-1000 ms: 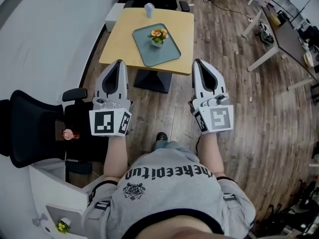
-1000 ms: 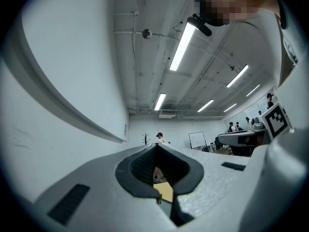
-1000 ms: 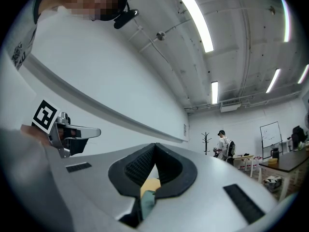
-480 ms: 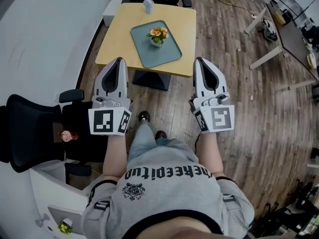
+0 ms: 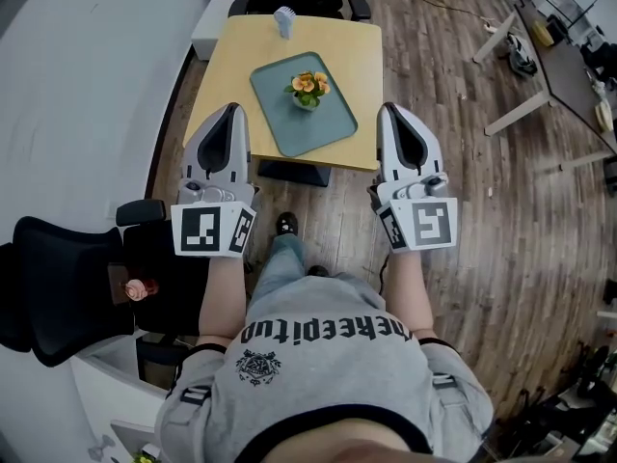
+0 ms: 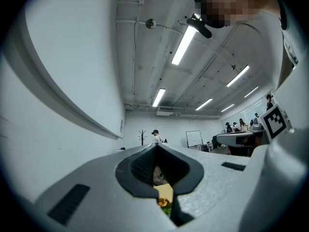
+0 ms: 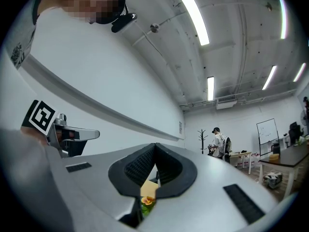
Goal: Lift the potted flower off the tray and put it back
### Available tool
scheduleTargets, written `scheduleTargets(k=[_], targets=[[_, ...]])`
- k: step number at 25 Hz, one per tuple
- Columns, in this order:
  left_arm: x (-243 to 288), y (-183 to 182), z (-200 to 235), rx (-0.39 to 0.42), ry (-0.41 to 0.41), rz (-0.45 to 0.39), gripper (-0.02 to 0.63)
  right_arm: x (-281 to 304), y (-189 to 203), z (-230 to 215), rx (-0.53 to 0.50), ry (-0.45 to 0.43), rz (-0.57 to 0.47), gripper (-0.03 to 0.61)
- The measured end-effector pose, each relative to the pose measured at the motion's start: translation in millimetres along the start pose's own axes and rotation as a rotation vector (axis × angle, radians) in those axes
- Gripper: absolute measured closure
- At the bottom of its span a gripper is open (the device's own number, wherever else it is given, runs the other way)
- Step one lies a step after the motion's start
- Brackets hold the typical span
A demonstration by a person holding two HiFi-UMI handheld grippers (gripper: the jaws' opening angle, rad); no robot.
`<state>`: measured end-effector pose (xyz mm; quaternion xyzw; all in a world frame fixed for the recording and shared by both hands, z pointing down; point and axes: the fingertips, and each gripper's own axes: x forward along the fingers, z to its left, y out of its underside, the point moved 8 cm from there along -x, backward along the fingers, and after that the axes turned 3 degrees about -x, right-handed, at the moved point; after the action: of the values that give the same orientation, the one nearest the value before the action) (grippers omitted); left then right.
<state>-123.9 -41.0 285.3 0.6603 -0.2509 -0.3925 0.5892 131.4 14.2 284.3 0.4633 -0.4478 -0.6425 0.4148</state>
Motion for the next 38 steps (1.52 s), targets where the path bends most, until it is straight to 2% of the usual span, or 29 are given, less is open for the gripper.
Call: scheduleTargets(k=[9, 22, 31, 38], targets=[[80, 9, 50, -0.004, 0.088, 0.009, 0.611, 79, 13, -14, -0.011, 0.061, 0.002, 0.577], [160, 53, 101, -0.048, 0.186, 0.078, 0.611, 148, 59, -22, -0.002, 0.144, 0.086, 0.577], [183, 117, 108, -0.083, 0.25, 0.217, 0.609, 157, 121, -16, 0.058, 0.16, 0.214, 0.577], [181, 179, 101, -0.107, 0.33, 0.378, 0.609, 151, 156, -10, 0.113, 0.185, 0.309, 0.577]])
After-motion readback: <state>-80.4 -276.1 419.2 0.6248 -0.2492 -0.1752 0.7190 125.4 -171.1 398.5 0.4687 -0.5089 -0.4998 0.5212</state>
